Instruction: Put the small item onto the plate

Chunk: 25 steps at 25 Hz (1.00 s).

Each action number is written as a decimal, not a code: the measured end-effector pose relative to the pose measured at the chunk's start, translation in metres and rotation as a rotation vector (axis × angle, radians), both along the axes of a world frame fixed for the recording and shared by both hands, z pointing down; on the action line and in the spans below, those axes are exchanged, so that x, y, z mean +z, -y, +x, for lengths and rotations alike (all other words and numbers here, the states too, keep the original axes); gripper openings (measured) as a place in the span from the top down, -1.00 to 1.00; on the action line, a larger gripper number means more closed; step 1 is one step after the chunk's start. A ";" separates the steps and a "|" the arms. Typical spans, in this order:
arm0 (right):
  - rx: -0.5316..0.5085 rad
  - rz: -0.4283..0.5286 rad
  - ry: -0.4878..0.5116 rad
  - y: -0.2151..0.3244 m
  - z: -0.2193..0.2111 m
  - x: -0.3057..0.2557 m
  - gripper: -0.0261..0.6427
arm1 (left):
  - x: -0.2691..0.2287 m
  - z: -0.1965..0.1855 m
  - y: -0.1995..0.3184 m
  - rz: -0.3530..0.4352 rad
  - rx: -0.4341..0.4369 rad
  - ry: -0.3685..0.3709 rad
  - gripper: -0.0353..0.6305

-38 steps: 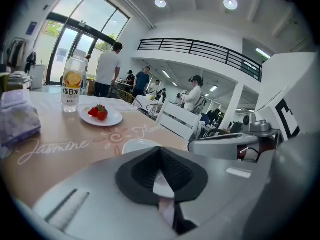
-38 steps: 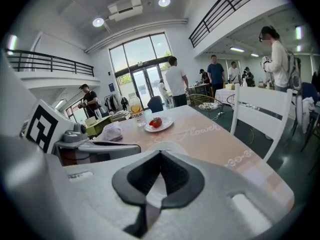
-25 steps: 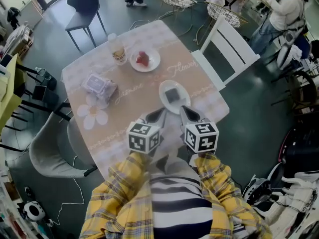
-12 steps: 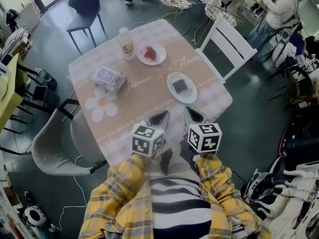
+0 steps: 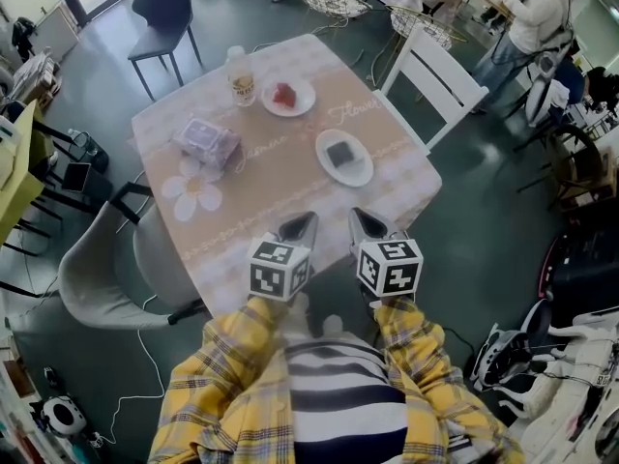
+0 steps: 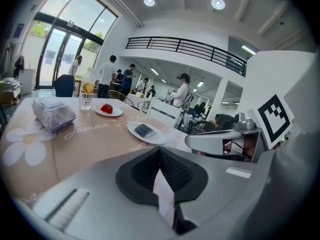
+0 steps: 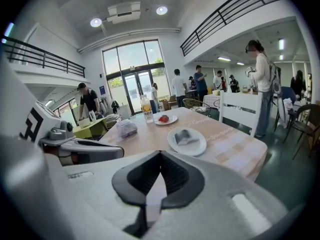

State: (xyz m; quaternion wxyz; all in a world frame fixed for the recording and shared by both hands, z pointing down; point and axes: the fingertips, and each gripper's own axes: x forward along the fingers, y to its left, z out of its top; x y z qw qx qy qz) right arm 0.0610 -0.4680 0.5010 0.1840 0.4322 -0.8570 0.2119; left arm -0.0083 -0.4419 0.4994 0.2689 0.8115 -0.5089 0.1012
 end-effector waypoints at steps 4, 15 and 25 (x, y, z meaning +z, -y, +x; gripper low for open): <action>-0.022 -0.001 0.007 -0.016 0.011 -0.004 0.93 | 0.000 0.015 -0.015 -0.010 -0.019 -0.004 0.89; -0.041 -0.016 0.010 -0.052 0.040 0.005 0.93 | 0.008 0.044 -0.045 -0.022 -0.051 -0.001 0.89; -0.083 -0.002 0.012 -0.076 0.048 0.001 0.94 | 0.005 0.054 -0.069 -0.008 -0.078 0.012 0.89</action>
